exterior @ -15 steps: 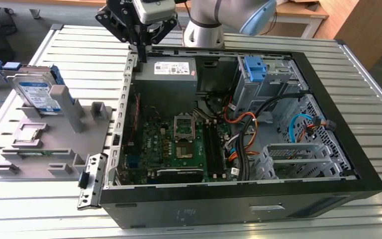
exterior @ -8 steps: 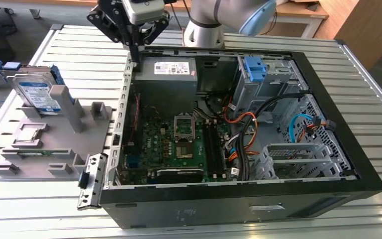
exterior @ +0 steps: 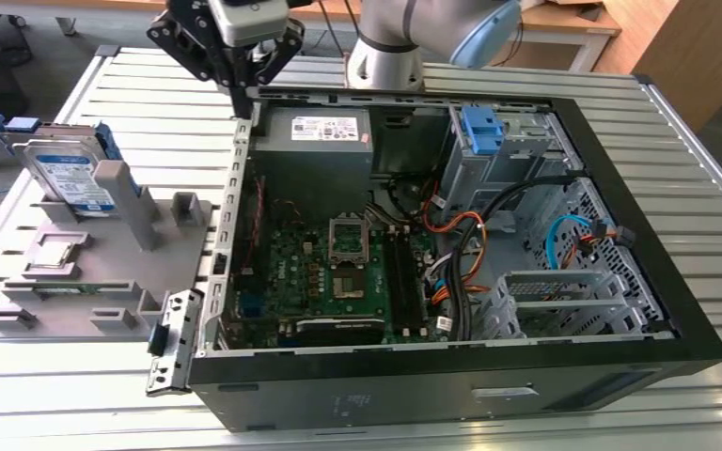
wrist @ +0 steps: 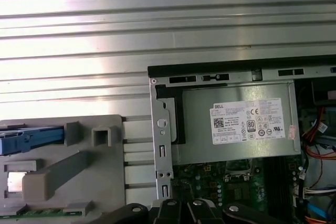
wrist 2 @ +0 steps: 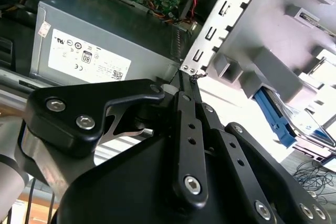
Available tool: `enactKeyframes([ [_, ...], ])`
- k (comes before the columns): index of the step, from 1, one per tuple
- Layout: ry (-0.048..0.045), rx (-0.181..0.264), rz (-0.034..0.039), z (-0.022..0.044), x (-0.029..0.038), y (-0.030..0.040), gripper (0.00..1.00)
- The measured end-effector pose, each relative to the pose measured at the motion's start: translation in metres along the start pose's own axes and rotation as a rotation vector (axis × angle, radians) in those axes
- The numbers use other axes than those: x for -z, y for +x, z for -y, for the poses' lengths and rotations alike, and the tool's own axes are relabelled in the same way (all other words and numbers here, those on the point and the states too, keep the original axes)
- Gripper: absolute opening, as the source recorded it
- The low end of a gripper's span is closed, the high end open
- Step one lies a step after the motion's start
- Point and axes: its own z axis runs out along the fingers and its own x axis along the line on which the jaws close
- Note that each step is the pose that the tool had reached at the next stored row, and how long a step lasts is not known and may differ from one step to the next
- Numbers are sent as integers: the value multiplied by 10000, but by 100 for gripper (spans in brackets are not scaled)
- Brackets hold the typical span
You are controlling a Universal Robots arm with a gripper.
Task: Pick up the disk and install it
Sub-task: 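Reach for the disk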
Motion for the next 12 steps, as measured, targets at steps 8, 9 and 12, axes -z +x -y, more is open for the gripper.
enactKeyframes([
  [8,0,1,0,12,-6,149,11],
  [9,0,0,0,13,-7,169,11],
  [12,0,0,0,18,-10,229,11],
])
